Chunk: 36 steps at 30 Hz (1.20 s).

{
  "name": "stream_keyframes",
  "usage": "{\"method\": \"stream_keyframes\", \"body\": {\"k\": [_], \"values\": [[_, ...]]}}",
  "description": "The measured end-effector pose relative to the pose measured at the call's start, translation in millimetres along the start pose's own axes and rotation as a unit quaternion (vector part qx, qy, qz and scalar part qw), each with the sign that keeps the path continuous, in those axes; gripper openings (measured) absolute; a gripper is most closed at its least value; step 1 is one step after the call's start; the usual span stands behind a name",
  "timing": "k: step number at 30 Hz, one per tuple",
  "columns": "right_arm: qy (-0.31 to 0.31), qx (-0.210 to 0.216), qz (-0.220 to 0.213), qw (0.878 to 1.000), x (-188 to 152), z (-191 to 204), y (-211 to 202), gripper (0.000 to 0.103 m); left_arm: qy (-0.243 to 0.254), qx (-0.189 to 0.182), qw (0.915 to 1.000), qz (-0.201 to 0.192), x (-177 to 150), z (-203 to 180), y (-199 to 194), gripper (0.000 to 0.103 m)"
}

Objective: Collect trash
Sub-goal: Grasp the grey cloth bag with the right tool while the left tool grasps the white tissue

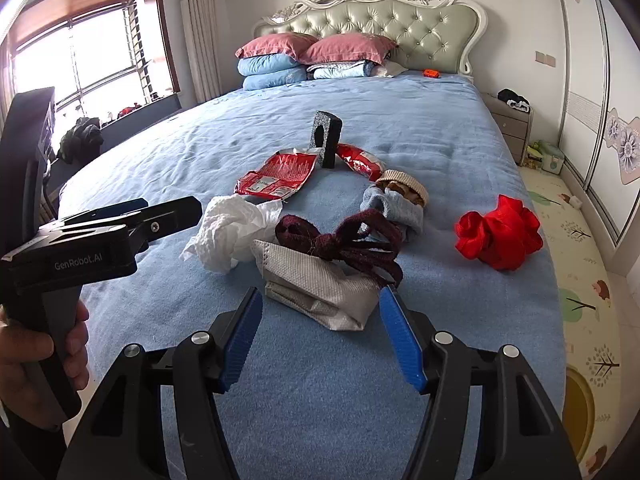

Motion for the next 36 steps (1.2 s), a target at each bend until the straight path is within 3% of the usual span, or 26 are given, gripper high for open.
{"method": "stream_keyframes", "body": {"k": [6, 9, 11, 13, 18, 23, 29, 32, 34, 36], "values": [[-0.009, -0.016, 0.025, 1.000, 3, 0, 19, 0.058, -0.001, -0.006, 1.0000, 0.007, -2, 3, 6, 0.099], [-0.007, -0.030, 0.039, 0.999, 1, -5, 25, 0.051, 0.000, -0.010, 0.9999, 0.008, -3, 2, 8, 0.099], [-0.016, -0.041, 0.040, 0.998, -1, -7, 24, 0.044, 0.001, -0.011, 0.9999, 0.011, -3, 2, 12, 0.099], [-0.025, -0.056, 0.038, 0.997, -2, -11, 23, 0.026, 0.001, -0.014, 0.9998, 0.013, -2, 0, 14, 0.099], [0.004, -0.019, 0.033, 0.999, -3, -18, 12, 0.009, 0.007, -0.019, 0.9996, 0.020, -3, -7, 21, 0.099], [0.018, 0.014, 0.017, 1.000, -4, -18, -13, 0.008, 0.010, -0.024, 0.9990, 0.036, -7, -14, 35, 0.099], [0.038, 0.018, 0.010, 0.999, -4, -31, -29, 0.008, 0.008, -0.022, 0.9991, 0.034, -5, -18, 39, 0.099], [0.046, 0.017, 0.007, 0.999, -5, -38, -32, 0.008, 0.012, -0.017, 0.9991, 0.037, -5, -19, 40, 0.086], [0.051, 0.018, 0.006, 0.999, -6, -40, -34, 0.008, 0.017, -0.017, 0.9987, 0.044, -8, -21, 43, 0.065], [0.055, 0.020, 0.006, 0.998, -7, -42, -34, 0.008, 0.015, -0.021, 0.9984, 0.050, -10, -23, 46, 0.056]]}}
Point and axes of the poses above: each gripper's, at about its wrist camera, not at the fingertips, and y roughly the way its jaws point, z to its left, x to its top, the point moved 10 cm from there along y, roughly the way its jaws point, and after that the axes turned 12 degrees about y, right-handed, at the moved point
